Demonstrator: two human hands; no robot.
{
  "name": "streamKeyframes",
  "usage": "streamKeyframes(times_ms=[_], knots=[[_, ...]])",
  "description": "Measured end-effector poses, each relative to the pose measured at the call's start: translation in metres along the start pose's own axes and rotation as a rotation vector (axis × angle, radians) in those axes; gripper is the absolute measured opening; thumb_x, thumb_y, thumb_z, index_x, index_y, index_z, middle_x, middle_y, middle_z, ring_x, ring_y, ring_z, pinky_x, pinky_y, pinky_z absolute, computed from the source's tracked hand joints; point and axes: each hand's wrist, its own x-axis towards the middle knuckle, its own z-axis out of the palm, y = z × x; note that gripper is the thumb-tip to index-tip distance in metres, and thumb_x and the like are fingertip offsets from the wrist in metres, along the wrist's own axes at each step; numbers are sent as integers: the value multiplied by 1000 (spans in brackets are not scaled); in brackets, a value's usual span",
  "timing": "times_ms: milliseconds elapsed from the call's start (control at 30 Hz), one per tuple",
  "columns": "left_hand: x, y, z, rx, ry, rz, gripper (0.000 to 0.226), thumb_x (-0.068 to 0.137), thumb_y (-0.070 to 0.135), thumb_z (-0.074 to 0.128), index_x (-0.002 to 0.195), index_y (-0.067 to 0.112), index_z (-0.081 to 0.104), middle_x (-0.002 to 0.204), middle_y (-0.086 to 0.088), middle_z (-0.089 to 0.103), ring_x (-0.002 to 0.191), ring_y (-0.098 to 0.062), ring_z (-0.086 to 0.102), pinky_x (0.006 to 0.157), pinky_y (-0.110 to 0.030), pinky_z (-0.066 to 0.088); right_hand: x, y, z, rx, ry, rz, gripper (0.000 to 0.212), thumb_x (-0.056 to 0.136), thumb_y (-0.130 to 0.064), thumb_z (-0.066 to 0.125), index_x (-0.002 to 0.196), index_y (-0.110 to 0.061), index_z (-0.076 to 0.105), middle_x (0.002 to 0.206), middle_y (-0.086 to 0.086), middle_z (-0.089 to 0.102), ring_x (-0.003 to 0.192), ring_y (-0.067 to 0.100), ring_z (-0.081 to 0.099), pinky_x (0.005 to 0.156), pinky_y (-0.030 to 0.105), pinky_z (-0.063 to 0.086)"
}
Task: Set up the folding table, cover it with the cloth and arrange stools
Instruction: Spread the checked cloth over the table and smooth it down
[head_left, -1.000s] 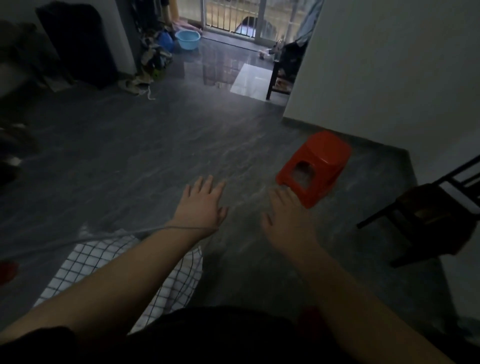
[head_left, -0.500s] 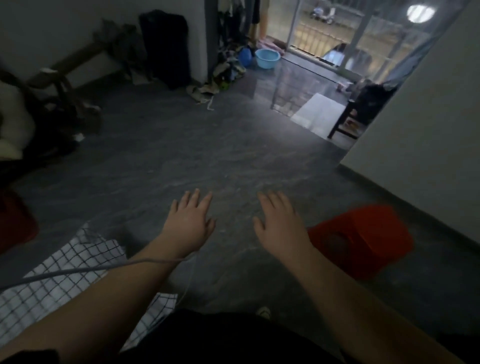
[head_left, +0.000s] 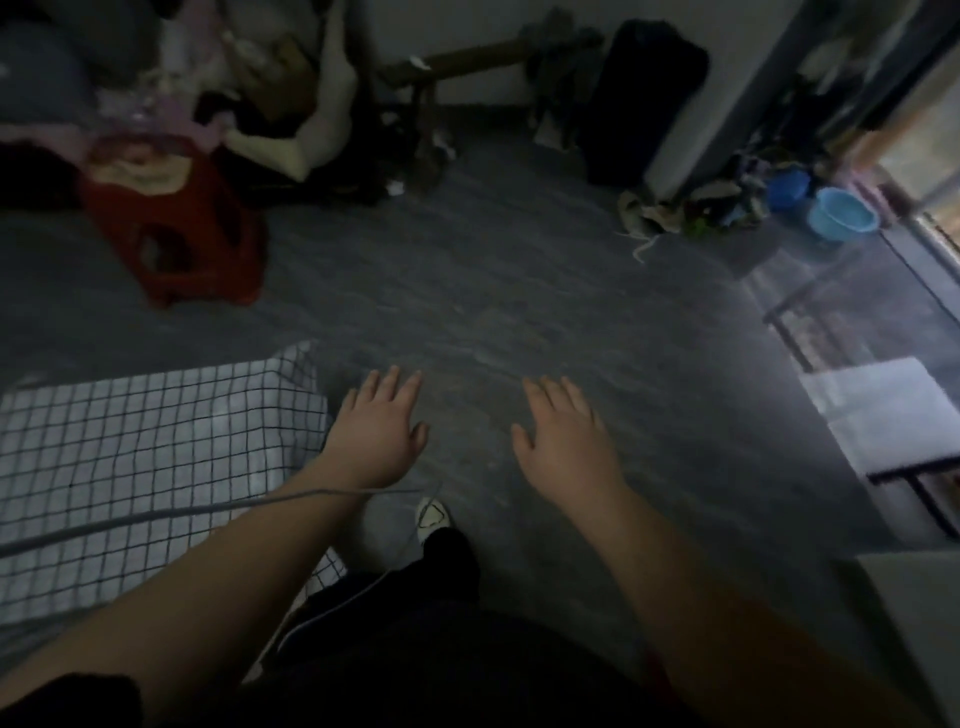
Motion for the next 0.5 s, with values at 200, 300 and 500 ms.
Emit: streamKeyframes(times_ms=[200,300,500], knots=[[73,-45,-10,-85,-41,-206,72,99,55,36,158,27,6,166,-6,7,152,-29,9,121,-47,14,125,-43,-3,-26,-113,-240,63,100,-43,41,157,-22,22,163,2,26,152,22,12,122,44,20],[92,-68,-26,-119,-7,-280,68,101,51,34,158,24,11,165,-7,12,152,-30,11,121,-47,14,173,-70,-4,-68,-160,-400,63,100,-42,42,157,-22,22,162,1,27,152,22,12,123,42,18],[86,-114,-40,-195,39,-544,68,98,44,41,157,31,10,166,-9,12,151,-33,14,121,-49,17,252,-127,7,-103,-256,-652,64,99,-40,44,157,-22,24,163,2,26,152,22,13,122,41,15]])
